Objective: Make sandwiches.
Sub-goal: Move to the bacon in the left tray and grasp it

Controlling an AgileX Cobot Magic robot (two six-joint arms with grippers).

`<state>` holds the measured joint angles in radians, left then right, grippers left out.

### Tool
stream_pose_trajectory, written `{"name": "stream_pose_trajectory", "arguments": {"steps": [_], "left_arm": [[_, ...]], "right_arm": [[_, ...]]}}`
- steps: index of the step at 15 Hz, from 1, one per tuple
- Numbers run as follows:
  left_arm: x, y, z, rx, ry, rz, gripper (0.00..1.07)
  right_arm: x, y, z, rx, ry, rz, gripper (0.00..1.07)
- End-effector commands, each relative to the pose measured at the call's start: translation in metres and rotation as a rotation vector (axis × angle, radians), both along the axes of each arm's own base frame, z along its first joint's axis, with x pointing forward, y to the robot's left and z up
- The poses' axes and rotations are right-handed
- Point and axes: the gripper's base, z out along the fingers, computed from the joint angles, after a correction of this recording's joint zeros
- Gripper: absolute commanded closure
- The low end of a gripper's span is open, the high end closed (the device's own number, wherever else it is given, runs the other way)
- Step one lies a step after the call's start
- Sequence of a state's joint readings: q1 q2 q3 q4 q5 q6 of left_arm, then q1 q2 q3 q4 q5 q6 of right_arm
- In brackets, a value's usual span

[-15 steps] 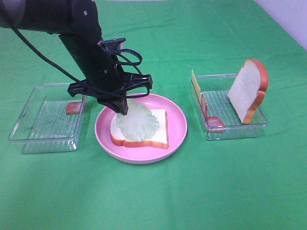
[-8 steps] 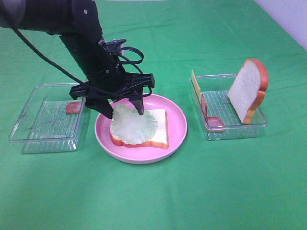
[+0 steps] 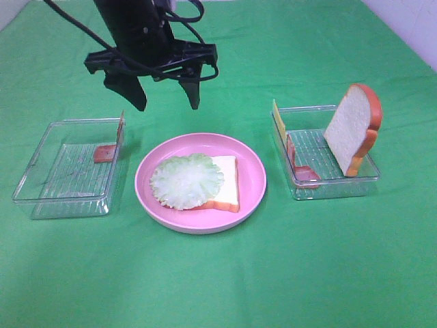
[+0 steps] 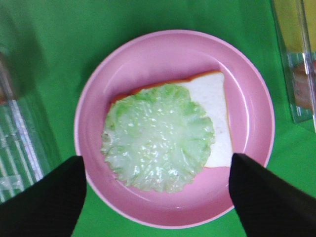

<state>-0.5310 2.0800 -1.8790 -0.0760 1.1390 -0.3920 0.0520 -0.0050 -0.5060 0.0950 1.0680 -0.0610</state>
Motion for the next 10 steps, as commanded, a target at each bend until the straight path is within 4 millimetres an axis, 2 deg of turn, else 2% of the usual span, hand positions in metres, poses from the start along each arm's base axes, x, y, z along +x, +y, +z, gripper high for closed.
{"name": "stream_pose_trajectory", "arguments": {"steps": [1, 6, 10], "left_arm": [[0.005, 0.017, 0.013, 0.050, 0.015, 0.056, 0.31], [0.028, 0.068, 0.007, 0.119, 0.052, 0.173, 0.31], [0.037, 0.070, -0.020, 0.161, 0.100, 0.178, 0.31]], "right_arm": [[-0.001, 0.000, 0.000, -0.008, -0.023, -0.004, 0.39], [-0.001, 0.000, 0.000, -0.008, -0.023, -0.004, 0.39], [-0.001, 0.000, 0.000, -0.008, -0.023, -0.004, 0.39]]}}
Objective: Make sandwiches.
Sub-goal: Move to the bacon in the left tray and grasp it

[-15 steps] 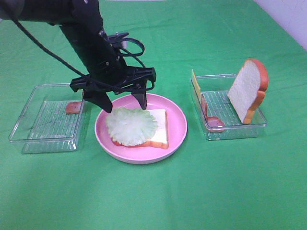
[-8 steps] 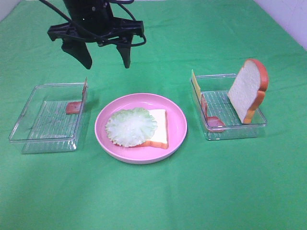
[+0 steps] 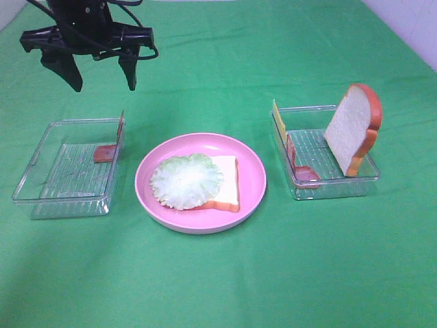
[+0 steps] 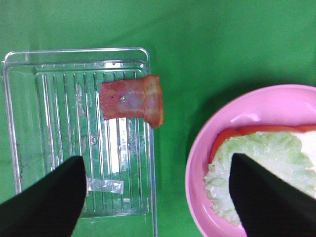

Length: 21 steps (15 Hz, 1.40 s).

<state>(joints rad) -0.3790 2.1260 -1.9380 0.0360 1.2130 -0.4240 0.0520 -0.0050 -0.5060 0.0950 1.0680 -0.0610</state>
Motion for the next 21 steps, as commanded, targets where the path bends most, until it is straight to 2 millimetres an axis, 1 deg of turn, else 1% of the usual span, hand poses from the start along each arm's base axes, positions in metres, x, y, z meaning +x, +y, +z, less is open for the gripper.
{"name": "stream_pose_trajectory", "arguments": {"steps": [1, 4, 6, 8, 10, 13, 14, 16, 17, 18, 19, 21], "left_arm": [[0.000, 0.002, -0.022, 0.042, 0.109, 0.014, 0.31], [0.004, 0.000, -0.045, 0.066, 0.153, 0.014, 0.31], [0.008, 0.001, -0.055, 0.085, 0.154, 0.011, 0.31], [0.013, 0.000, -0.056, 0.084, 0.104, 0.009, 0.35], [0.014, 0.000, -0.060, 0.083, 0.108, 0.009, 0.39], [0.015, -0.001, -0.070, 0.093, 0.133, 0.009, 0.39], [0.016, -0.001, -0.071, 0.091, 0.126, 0.009, 0.39], [0.018, -0.002, -0.071, 0.081, 0.098, 0.006, 0.52], [0.019, -0.002, -0.071, 0.083, 0.088, 0.005, 0.61], [0.019, -0.002, -0.070, 0.083, 0.084, 0.004, 0.65], [0.020, -0.002, -0.070, 0.082, 0.076, 0.003, 0.74], [0.022, -0.002, -0.070, 0.078, 0.060, 0.002, 0.90]], "right_arm": [[-0.001, 0.000, 0.000, -0.008, -0.023, -0.004, 0.39], [-0.001, 0.000, 0.000, -0.008, -0.023, -0.004, 0.39], [-0.001, 0.000, 0.000, -0.008, -0.023, -0.004, 0.39], [-0.001, 0.000, 0.000, -0.008, -0.023, -0.004, 0.39], [-0.001, 0.000, 0.000, -0.008, -0.023, -0.004, 0.39], [-0.001, 0.000, 0.000, -0.008, -0.023, -0.004, 0.39], [-0.001, 0.000, 0.000, -0.008, -0.023, -0.004, 0.39], [-0.001, 0.000, 0.000, -0.008, -0.023, -0.004, 0.39], [-0.001, 0.000, 0.000, -0.008, -0.023, -0.004, 0.39], [-0.001, 0.000, 0.000, -0.008, -0.023, -0.004, 0.39], [-0.001, 0.000, 0.000, -0.008, -0.023, -0.004, 0.39], [-0.001, 0.000, 0.000, -0.008, -0.023, -0.004, 0.39]]}}
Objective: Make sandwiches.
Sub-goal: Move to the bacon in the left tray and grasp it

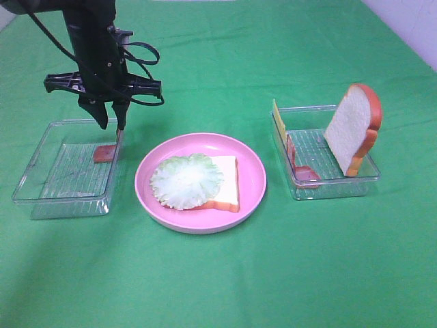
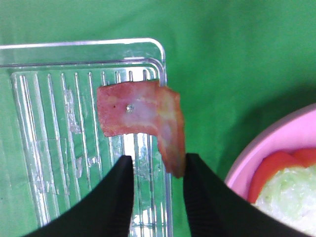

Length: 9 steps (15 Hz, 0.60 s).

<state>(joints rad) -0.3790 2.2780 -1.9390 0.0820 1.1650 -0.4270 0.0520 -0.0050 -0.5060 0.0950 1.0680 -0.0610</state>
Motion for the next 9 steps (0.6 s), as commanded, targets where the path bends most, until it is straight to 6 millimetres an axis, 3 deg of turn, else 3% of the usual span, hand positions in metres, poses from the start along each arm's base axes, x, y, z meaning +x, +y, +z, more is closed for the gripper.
{"name": "stream_pose_trajectory", "arguments": {"steps": [1, 4, 7, 9], "left_arm": [[0.003, 0.001, -0.001, 0.002, -0.023, 0.008, 0.93], [0.004, 0.001, 0.000, -0.001, -0.033, 0.006, 1.07], [0.002, 0.000, 0.007, -0.016, -0.038, -0.020, 1.07], [-0.002, -0.003, 0.024, -0.075, -0.049, -0.044, 1.07]], "right_arm": [[-0.001, 0.000, 0.000, -0.008, -0.023, -0.004, 0.39], [-0.001, 0.000, 0.000, -0.008, -0.023, -0.004, 0.39], [-0.001, 0.000, 0.000, -0.008, -0.023, -0.004, 0.39], [-0.001, 0.000, 0.000, -0.008, -0.023, -0.004, 0.39]]}}
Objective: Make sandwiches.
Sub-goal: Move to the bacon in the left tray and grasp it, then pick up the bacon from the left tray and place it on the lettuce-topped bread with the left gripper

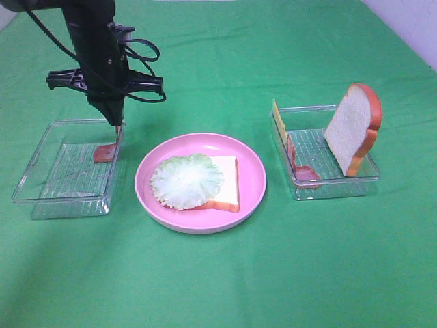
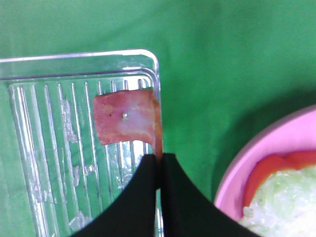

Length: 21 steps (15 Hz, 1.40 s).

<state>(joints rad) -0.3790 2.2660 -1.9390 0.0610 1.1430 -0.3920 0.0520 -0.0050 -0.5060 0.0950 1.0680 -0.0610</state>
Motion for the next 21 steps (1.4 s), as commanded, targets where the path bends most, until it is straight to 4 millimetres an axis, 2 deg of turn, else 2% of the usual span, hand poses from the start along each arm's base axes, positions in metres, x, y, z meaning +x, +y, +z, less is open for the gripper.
{"name": "stream_pose_trajectory", "arguments": {"steps": [1, 3, 6, 7, 11, 13, 15, 17, 21], "left_arm": [[-0.007, -0.005, 0.030, -0.085, -0.037, -0.025, 1.07], [-0.015, -0.012, 0.053, -0.143, -0.067, -0.046, 1.07], [-0.029, -0.030, 0.072, -0.234, -0.073, -0.102, 1.07], [-0.033, -0.039, 0.074, -0.264, -0.063, -0.118, 1.07], [-0.066, -0.104, 0.071, -0.372, -0.043, -0.300, 1.07], [-0.077, -0.124, 0.070, -0.380, -0.060, -0.343, 1.07], [-0.082, -0.138, 0.059, -0.379, -0.050, -0.363, 1.07], [-0.083, -0.141, 0.045, -0.344, -0.024, -0.375, 1.07], [-0.073, -0.125, 0.023, -0.130, -0.019, -0.339, 1.07]], "right_arm": [[-0.001, 0.000, 0.000, -0.008, -0.023, -0.004, 0.39], [-0.001, 0.000, 0.000, -0.008, -0.023, -0.004, 0.39], [-0.002, 0.000, 0.000, -0.009, -0.022, -0.004, 0.39], [-0.002, 0.000, 0.000, -0.009, -0.022, -0.004, 0.39], [-0.002, 0.000, 0.000, -0.009, -0.022, -0.004, 0.39], [-0.002, 0.000, 0.000, -0.009, -0.022, -0.004, 0.39], [-0.002, 0.000, 0.000, -0.009, -0.022, -0.004, 0.39], [-0.002, 0.000, 0.000, -0.009, -0.022, -0.004, 0.39], [-0.002, 0.000, 0.000, -0.009, -0.022, -0.004, 0.39]]}}
